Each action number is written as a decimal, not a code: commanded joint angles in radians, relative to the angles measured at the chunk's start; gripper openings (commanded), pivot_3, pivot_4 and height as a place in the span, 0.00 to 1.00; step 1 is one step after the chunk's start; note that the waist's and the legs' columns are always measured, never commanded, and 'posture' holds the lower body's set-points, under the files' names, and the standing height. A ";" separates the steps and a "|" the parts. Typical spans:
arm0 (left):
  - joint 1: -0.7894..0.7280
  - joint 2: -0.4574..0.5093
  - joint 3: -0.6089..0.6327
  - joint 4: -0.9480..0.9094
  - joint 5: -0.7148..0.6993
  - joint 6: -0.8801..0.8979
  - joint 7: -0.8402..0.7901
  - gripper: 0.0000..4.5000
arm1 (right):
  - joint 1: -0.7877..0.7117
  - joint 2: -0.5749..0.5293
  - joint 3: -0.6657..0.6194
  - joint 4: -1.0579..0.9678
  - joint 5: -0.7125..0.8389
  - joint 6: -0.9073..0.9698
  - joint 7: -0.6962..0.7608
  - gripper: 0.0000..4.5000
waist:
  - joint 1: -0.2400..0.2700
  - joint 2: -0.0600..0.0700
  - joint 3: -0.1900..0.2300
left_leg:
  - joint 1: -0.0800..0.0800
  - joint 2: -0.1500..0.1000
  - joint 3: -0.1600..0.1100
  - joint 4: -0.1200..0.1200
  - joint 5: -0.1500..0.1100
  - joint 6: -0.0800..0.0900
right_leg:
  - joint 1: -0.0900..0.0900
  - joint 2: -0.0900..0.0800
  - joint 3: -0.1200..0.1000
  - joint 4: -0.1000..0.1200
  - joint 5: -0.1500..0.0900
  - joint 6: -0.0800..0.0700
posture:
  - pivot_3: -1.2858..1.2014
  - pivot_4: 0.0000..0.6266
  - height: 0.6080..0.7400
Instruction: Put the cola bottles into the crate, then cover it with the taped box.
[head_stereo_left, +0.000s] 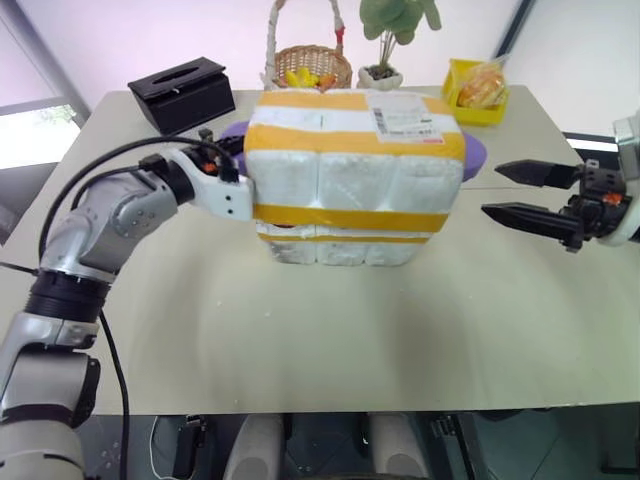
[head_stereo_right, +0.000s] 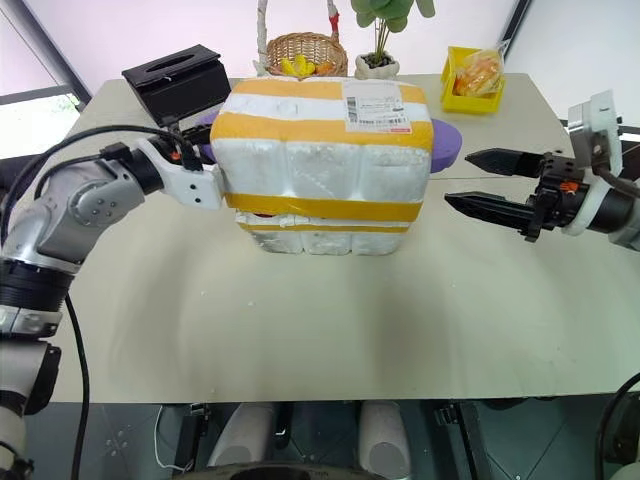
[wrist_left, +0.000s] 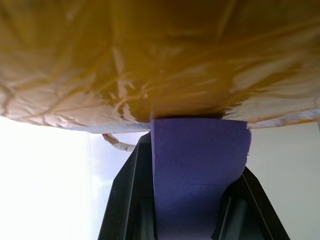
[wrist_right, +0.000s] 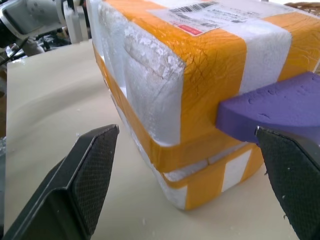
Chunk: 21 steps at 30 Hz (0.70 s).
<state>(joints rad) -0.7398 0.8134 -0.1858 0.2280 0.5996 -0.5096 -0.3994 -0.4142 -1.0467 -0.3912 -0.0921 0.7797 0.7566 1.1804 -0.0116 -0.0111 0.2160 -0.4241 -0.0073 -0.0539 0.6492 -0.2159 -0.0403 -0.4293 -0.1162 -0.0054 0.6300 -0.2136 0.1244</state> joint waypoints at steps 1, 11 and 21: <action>0.015 0.001 -0.007 -0.030 0.039 -0.013 0.039 0.13 | 0.038 -0.019 -0.037 -0.008 0.001 -0.015 0.023 1.00 | 0.000 0.000 0.000 | 0.000 0.000 0.000 0.000 0.000 0.000 | 0.000 0.000 0.000 0.000 0.000 0.000 | 0.52 0.24 1.00; 0.089 0.001 -0.030 -0.037 0.152 -0.009 0.149 0.13 | 0.123 -0.001 -0.030 0.014 -0.042 -0.066 0.014 1.00 | 0.000 0.000 0.000 | 0.003 0.000 0.000 0.000 0.000 0.000 | 0.002 0.000 0.000 0.000 0.000 0.000 | 0.52 0.24 1.00; 0.123 0.002 -0.002 -0.091 0.105 0.017 0.111 0.77 | 0.125 0.016 -0.006 0.009 -0.049 -0.080 0.005 1.00 | 0.000 0.000 -0.001 | 0.003 0.000 0.000 0.000 0.000 0.000 | 0.003 0.000 0.000 0.000 0.000 0.000 | 0.52 0.24 1.00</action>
<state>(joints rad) -0.6264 0.8050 -0.1907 0.1817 0.7251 -0.4884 -0.2722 -0.2818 -1.0359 -0.3858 -0.0665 0.7274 0.6903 1.1869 -0.0121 -0.0114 0.2154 -0.4207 -0.0073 -0.0539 0.6489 -0.2159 -0.0403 -0.4265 -0.1163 -0.0054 0.6300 -0.2136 0.1244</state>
